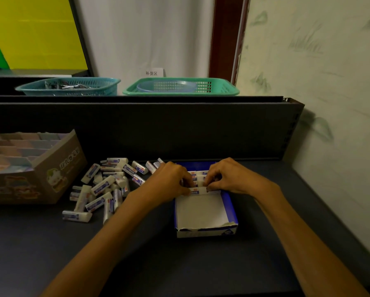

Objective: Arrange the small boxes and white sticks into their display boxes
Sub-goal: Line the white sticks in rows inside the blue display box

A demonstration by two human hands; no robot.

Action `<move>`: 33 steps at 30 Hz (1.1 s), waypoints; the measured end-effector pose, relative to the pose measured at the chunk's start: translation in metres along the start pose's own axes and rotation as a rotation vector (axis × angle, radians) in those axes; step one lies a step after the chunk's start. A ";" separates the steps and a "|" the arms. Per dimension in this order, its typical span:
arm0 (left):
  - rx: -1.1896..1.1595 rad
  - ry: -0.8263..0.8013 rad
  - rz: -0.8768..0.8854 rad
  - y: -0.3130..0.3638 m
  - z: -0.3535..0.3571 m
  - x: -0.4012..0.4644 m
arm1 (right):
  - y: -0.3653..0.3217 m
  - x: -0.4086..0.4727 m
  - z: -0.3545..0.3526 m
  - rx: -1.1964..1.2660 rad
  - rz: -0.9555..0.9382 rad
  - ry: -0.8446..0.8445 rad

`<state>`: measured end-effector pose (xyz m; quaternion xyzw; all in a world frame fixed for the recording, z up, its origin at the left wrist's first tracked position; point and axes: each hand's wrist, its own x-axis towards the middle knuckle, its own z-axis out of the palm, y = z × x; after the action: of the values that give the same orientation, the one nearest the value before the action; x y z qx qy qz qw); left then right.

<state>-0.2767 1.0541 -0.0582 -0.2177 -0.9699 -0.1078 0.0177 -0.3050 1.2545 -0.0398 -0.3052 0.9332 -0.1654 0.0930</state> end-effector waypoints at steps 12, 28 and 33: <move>0.007 0.263 -0.098 -0.018 -0.030 -0.038 | -0.022 0.004 -0.009 -0.043 -0.078 0.145; 0.025 0.220 -0.391 -0.110 -0.052 -0.119 | -0.115 0.074 0.031 -0.098 -0.170 0.075; -0.047 0.196 -0.341 -0.117 -0.048 -0.118 | -0.125 0.088 0.051 -0.170 -0.097 0.078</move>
<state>-0.2200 0.8910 -0.0444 -0.0392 -0.9835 -0.1524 0.0887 -0.2942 1.0940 -0.0476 -0.3501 0.9309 -0.1016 0.0220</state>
